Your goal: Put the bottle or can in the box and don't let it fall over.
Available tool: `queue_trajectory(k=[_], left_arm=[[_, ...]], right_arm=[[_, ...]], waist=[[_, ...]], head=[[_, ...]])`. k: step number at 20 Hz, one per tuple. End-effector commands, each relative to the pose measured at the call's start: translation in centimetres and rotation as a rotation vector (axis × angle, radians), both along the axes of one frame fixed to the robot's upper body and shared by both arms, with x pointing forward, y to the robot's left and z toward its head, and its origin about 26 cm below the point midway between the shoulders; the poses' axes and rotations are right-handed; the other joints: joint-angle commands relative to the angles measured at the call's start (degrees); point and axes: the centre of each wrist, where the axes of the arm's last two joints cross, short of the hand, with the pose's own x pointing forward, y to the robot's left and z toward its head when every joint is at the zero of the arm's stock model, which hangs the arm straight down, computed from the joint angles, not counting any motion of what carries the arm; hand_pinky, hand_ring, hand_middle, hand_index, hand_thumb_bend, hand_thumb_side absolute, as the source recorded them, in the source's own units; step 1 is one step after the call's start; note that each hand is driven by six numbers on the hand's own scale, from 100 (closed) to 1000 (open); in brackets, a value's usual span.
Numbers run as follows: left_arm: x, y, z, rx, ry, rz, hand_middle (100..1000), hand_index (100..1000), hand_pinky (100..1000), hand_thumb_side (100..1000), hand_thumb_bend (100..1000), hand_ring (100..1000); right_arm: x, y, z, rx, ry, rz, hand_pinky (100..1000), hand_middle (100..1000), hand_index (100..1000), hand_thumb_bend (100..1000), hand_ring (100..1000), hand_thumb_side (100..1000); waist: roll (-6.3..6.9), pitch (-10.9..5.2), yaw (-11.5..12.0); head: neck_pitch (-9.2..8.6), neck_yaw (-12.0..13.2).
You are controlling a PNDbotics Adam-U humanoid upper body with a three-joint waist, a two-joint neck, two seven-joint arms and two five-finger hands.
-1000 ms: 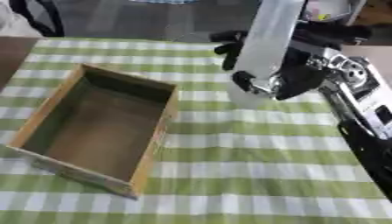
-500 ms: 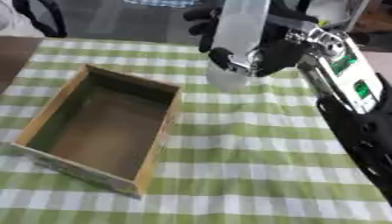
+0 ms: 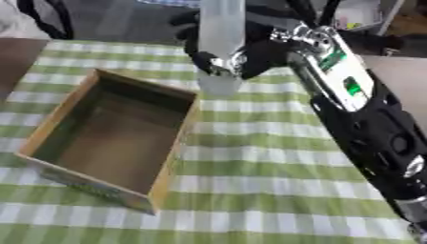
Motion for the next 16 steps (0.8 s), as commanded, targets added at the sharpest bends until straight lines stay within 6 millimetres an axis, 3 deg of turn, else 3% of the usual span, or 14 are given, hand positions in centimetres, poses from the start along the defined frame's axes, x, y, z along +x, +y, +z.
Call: queue_trajectory(k=[1, 8, 16], left_arm=[[-0.1, 0.4, 1.1, 0.02, -0.029, 0.003, 972, 839, 1000, 850, 106, 787], [0.0, 0.3, 1.2, 0.009, -0.038, 0.002, 972, 839, 1000, 845, 106, 787], [0.2, 0.0, 1.8, 0.007, -0.062, -0.01, 972, 839, 1000, 847, 105, 786]], right_arm=[[0.8, 0.7, 0.3, -0.006, -0.011, -0.012, 891, 1000, 411, 100, 1000, 206], [2.8, 2.3, -1.4, -0.006, 0.014, -0.061, 889, 1000, 413, 100, 1000, 207], [3.6, 3.6, -1.4, 0.047, 0.026, -0.084, 887, 1000, 413, 100, 1000, 217]], waist=[[0.19, -1.43, 0.38], [0.14, -1.68, 1.68], [-0.45, -0.32, 3.82]], head=[[0.39, -0.72], [1.47, -2.65], [0.71, -5.25]])
